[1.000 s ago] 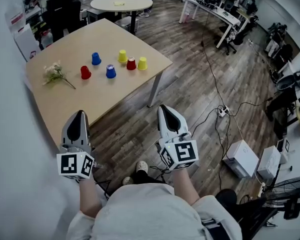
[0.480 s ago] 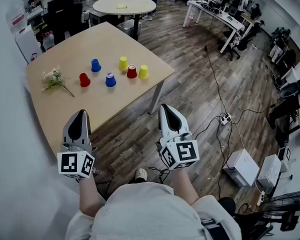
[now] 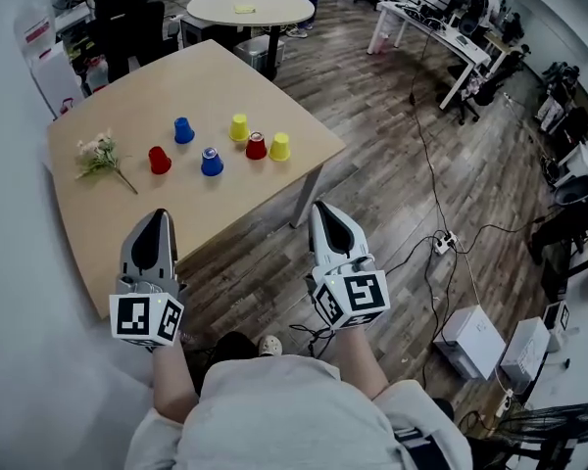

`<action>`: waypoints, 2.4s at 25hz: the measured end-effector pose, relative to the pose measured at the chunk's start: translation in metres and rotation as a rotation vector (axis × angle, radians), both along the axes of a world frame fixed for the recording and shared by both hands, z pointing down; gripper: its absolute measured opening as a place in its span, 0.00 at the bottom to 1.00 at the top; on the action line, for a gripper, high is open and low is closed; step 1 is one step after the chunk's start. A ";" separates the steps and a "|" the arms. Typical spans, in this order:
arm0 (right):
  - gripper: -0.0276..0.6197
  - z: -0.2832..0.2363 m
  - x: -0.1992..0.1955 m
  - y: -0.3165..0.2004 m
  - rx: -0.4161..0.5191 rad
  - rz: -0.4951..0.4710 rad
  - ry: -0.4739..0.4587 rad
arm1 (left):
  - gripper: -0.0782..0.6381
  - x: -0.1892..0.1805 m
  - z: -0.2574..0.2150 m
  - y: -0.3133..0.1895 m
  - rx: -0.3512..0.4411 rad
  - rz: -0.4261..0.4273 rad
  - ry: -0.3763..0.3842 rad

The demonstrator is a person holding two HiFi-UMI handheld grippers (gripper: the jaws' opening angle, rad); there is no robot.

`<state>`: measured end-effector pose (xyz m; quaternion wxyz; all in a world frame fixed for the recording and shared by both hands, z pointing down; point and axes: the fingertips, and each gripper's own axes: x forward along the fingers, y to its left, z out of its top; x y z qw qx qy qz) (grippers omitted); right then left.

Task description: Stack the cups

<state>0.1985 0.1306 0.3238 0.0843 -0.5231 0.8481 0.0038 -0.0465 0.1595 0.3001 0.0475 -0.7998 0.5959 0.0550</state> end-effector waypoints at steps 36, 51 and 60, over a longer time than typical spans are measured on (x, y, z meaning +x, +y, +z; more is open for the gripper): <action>0.06 0.010 -0.101 -0.224 -0.034 0.089 -0.011 | 0.12 -0.090 0.005 -0.241 -0.017 0.132 -0.044; 0.06 0.083 -0.132 -0.265 -0.211 0.141 0.034 | 0.12 -0.103 0.047 -0.291 -0.102 0.241 -0.016; 0.07 0.154 -0.130 -0.299 -0.373 0.127 0.078 | 0.12 -0.093 0.060 -0.298 -0.122 0.290 -0.001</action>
